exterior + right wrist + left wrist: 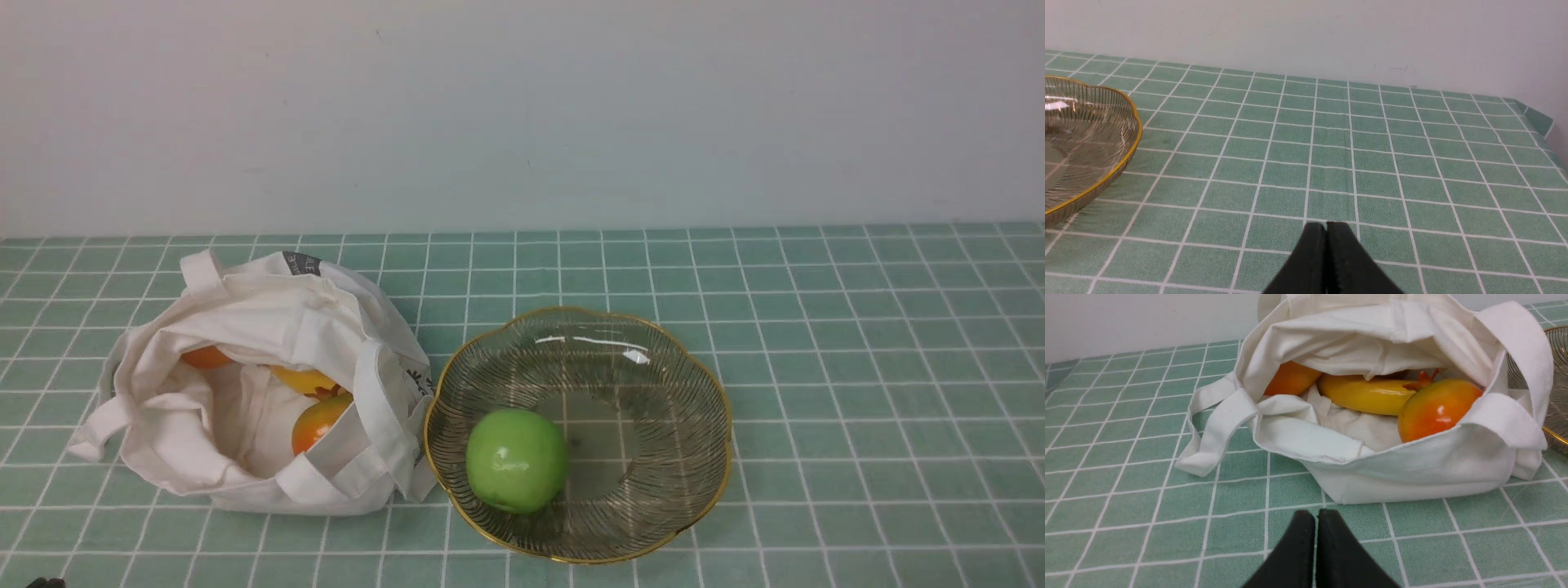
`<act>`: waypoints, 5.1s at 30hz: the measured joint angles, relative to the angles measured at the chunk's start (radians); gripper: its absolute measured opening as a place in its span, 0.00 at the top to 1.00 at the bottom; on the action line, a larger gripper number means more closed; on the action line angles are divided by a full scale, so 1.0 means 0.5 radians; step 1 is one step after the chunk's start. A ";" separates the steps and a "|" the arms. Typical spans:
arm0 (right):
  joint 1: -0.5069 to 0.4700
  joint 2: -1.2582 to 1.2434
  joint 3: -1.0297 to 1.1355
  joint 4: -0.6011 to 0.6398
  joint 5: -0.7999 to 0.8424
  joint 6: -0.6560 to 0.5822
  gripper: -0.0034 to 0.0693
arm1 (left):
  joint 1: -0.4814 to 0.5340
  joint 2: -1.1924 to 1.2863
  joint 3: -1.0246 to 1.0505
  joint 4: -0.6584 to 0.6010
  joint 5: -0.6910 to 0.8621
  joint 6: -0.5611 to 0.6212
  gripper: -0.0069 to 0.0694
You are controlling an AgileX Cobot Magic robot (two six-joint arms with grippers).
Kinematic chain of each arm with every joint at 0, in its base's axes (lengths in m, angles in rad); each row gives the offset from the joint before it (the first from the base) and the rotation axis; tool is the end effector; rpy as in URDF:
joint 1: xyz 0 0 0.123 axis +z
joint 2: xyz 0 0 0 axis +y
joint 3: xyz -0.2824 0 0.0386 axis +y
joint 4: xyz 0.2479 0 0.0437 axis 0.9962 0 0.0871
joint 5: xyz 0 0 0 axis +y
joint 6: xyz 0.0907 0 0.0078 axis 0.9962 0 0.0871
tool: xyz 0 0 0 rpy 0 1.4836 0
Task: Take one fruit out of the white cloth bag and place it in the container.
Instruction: 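Reach into the bag and grasp the red fruit inside it with the left gripper, then move the pomegranate from the bag into the fruit plate with the left gripper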
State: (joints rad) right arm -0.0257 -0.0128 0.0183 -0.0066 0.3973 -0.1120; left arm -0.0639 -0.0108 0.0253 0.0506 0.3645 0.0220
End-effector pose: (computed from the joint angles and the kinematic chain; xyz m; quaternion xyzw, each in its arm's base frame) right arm 0.0517 -0.0016 0.1719 -0.0366 0.8086 -0.0432 0.5856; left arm 0.0529 -0.0017 0.1724 0.0480 0.8008 0.0088 0.5969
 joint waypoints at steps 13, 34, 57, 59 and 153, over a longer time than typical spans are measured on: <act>0.000 0.000 0.000 0.000 0.000 0.000 0.97 | 0.000 0.000 0.000 0.000 0.000 0.000 0.92; 0.000 0.000 0.000 0.000 0.000 0.000 0.97 | 0.000 0.000 0.000 0.041 0.000 0.013 0.92; 0.000 0.000 0.000 0.000 0.000 0.000 0.97 | 0.000 0.000 -0.121 -0.925 -1.434 -0.538 0.92; 0.000 0.000 0.000 0.000 0.000 0.000 0.97 | 0.000 0.076 -0.403 -0.863 -1.300 -0.523 0.92; 0.000 0.000 0.000 0.000 0.000 0.000 0.97 | -0.093 2.838 -2.291 -0.555 1.129 0.384 0.18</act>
State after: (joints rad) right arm -0.0257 -0.0128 0.0183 -0.0066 0.3973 -0.1120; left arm -0.1105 1.4084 -1.1200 -0.2270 0.9289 0.2142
